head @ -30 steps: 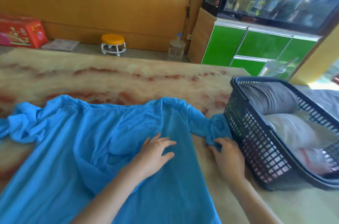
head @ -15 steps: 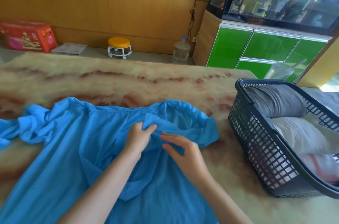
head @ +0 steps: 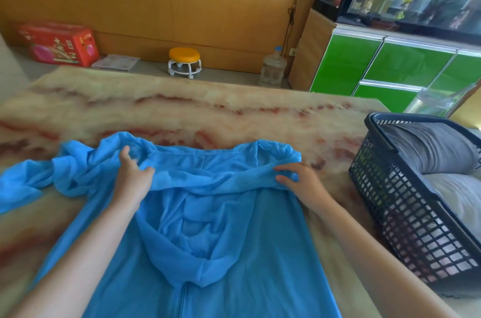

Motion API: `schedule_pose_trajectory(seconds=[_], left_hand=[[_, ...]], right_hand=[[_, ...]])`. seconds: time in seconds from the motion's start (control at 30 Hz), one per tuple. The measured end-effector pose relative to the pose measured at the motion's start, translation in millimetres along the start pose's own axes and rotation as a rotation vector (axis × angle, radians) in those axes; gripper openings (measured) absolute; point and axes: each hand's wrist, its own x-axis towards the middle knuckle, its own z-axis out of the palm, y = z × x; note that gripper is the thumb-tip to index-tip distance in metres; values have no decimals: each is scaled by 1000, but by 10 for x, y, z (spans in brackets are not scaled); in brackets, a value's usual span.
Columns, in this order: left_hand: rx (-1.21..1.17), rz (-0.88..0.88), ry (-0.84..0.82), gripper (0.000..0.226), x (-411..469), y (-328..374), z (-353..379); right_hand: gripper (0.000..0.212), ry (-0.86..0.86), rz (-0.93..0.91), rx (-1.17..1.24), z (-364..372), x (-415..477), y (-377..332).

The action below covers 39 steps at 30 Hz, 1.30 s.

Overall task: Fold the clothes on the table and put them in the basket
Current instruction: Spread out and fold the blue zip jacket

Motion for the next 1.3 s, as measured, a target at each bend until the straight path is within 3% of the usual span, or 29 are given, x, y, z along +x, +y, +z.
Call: schedule_pose_trajectory(seconds=[0.1, 0.17, 0.27, 0.3, 0.37, 0.47, 0.57, 0.6, 0.77, 0.87, 0.93, 1.0, 1.07, 1.3], left_hand=[[405, 251, 4, 44, -27, -111, -81], [547, 464, -56, 36, -29, -154, -133], [607, 548, -376, 60, 5, -187, -210], [614, 526, -402, 66, 24, -196, -228], [528, 482, -355, 62, 88, -218, -253], [572, 526, -260, 31, 209, -238, -284], [521, 593, -149, 12, 306, -245, -301], [459, 610, -120, 9, 308, -227, -305], [73, 475, 9, 7, 286, 8, -337], [-215, 109, -81, 7, 393, 74, -303], [-64, -48, -105, 15, 439, 33, -272], [252, 12, -13, 30, 452, -32, -276], [472, 146, 75, 39, 421, -82, -296], [489, 237, -28, 50, 147, -229, -212]], right_hand=[[21, 20, -42, -74, 25, 79, -26], [24, 63, -62, -46, 30, 99, -42], [35, 151, -23, -52, 25, 181, 0], [38, 156, 5, -62, 15, 219, 10], [37, 150, 14, -145, -3, 291, 9], [21, 143, 5, -288, -56, 382, -15], [4, 120, -8, -304, -98, 408, 15], [7, 104, -38, -298, -106, 414, 35], [27, 189, -138, 31, -273, 453, 26], [25, 208, -107, 88, -337, 530, -15], [15, 177, -62, -60, -272, 577, -41], [9, 163, 14, -190, -163, 591, -53], [23, 169, 60, -185, -79, 558, -89], [20, 242, -63, -103, -11, 213, -50]])
